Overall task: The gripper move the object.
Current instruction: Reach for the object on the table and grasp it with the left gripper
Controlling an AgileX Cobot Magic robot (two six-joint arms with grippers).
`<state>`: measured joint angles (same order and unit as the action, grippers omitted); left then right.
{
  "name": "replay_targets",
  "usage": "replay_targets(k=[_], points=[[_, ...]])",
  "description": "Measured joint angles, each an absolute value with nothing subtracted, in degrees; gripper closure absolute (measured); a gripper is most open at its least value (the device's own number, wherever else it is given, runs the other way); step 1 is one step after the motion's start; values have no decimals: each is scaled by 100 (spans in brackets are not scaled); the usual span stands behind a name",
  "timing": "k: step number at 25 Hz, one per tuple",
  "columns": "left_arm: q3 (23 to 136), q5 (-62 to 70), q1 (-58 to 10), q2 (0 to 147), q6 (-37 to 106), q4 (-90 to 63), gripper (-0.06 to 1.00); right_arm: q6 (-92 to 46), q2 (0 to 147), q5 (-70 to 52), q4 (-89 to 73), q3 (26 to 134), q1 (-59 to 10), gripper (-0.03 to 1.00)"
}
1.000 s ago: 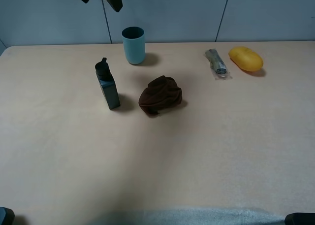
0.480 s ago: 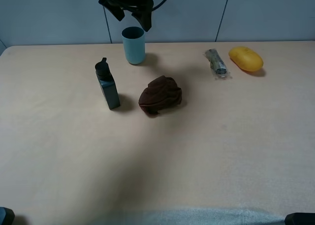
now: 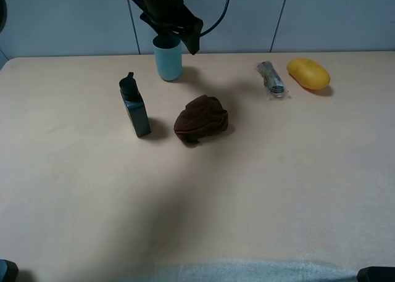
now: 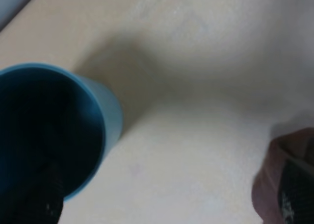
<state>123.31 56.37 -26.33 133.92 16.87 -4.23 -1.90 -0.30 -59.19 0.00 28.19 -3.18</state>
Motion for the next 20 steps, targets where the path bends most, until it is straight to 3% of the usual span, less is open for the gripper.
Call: replay_targets(k=[20], points=[[12384,5008,-2698,14075,1853,0,7,-190,-30,-5919,0,2819,-318,27]])
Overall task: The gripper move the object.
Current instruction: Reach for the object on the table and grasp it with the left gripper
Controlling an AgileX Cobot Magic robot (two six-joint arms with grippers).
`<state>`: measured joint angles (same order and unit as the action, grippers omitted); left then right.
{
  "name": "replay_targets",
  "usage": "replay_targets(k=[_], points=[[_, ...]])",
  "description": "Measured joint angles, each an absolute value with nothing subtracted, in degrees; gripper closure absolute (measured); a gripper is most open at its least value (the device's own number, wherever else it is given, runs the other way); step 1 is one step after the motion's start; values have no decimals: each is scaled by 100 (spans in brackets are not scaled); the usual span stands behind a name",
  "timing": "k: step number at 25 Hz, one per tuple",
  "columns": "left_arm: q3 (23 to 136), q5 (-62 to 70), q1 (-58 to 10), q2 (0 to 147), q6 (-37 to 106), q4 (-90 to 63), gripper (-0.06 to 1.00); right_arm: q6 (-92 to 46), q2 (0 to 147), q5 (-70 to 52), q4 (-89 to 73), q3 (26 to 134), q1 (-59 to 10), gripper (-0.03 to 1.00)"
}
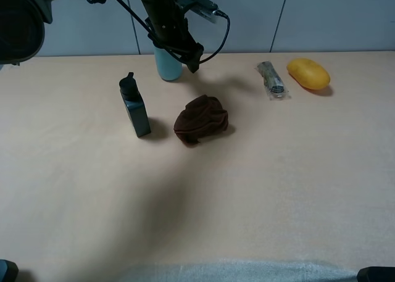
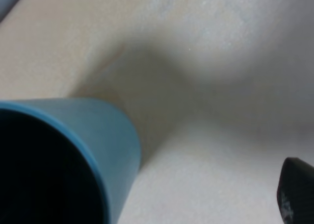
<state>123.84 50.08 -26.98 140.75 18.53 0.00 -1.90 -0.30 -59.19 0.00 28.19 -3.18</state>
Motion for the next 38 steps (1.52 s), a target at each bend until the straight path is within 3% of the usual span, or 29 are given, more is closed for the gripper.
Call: replay_targets(k=[9,29,33,38], points=[[12384,4832,-2698,14205,1864,140,13,-190,-30,-5919,0,2819,-318,27],[12384,4707,-2698,14205,1864,185,51,-190,-30,-5919,0,2819,-318,27],[12384,4709,-2698,14205,1864,267,62,-190,-30,-5919,0,2819,-318,27],[12384,4720,-2698,14205,1869,309,85,-190,-30,-5919,0,2819,-318,27]])
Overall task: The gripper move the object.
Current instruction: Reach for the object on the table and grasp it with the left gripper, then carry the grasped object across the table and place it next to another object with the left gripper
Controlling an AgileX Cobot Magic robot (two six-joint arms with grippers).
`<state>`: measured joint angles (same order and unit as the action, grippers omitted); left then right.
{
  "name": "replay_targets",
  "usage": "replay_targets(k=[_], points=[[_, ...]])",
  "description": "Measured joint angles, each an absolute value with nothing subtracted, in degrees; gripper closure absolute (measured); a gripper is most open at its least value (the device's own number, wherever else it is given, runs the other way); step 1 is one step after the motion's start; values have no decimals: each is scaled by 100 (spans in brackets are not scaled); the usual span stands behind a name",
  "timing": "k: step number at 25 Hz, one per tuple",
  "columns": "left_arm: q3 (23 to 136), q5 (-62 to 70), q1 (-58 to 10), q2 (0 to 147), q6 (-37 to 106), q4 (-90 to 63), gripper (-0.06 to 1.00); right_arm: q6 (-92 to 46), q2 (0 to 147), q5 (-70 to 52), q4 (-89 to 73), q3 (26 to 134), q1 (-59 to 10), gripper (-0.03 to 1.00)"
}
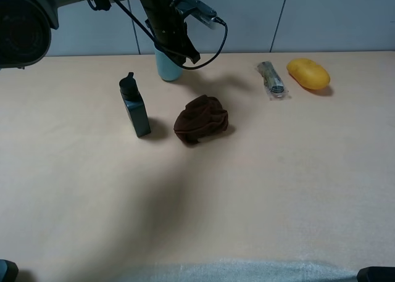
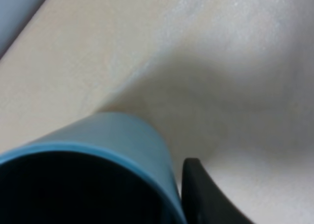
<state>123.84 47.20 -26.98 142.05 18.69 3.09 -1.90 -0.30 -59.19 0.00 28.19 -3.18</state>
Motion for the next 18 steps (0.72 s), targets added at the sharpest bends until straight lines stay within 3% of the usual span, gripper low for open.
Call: replay_targets(k=[18], points=[[12569,4771,-2698,14205,1869,372,86,-190,-30,-5919,0,2819,-318,27]])
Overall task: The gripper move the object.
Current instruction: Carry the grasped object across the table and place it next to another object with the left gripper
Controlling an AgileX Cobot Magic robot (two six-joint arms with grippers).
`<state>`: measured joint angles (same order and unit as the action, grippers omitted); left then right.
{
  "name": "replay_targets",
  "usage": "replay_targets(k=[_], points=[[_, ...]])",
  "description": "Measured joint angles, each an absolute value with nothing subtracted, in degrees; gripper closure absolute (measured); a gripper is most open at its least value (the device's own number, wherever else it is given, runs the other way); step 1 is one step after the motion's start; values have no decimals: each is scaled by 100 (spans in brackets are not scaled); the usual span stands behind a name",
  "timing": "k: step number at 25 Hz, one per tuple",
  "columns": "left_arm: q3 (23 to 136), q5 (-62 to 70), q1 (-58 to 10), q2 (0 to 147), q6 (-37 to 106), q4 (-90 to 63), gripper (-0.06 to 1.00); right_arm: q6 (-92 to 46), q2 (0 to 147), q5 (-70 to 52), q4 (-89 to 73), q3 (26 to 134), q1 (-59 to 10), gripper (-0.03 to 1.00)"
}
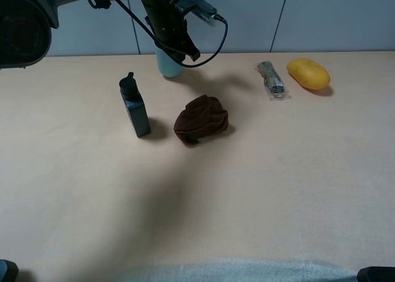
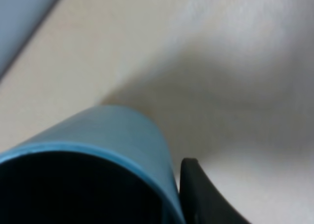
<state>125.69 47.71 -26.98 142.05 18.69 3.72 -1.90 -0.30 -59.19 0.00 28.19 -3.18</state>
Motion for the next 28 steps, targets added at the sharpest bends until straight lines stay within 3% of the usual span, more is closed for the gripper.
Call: replay_targets(k=[28], points=[[13049,5907,-2969,13574,1167,396,87,-190,-30,-5919,0,2819,-318,27]])
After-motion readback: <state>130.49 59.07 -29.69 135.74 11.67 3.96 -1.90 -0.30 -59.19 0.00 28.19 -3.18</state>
